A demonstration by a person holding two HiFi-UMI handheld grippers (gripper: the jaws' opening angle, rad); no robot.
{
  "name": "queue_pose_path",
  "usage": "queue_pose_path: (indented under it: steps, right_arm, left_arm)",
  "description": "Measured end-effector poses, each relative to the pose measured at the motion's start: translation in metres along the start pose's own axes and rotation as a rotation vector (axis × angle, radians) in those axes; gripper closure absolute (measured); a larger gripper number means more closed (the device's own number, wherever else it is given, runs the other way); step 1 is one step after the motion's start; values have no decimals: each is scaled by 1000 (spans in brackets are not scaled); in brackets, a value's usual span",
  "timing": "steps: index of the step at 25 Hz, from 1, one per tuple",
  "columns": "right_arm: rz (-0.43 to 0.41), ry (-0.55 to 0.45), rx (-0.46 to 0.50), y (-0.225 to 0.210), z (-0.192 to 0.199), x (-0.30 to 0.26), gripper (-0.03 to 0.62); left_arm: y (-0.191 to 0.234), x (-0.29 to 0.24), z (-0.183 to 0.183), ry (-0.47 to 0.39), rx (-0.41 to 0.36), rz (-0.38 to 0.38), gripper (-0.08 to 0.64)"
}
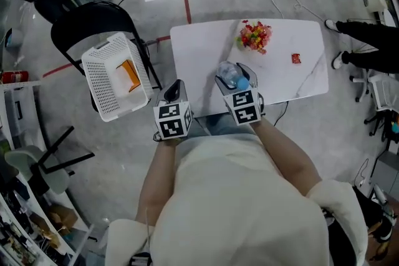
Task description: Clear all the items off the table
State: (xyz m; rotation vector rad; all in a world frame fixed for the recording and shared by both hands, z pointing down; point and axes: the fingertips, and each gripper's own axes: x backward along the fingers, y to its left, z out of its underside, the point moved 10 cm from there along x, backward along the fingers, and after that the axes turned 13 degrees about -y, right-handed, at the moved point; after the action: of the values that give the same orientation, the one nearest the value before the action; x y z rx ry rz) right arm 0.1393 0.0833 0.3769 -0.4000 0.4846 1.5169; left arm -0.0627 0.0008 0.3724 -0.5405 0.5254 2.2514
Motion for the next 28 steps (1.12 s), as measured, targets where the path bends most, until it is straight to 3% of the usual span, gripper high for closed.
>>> queue_pose_path:
  steps: [28]
  right_arm:
    - [-305, -44, 161, 152, -71, -86, 262]
  left_arm:
    - [138, 90, 11, -65, 142, -283, 551]
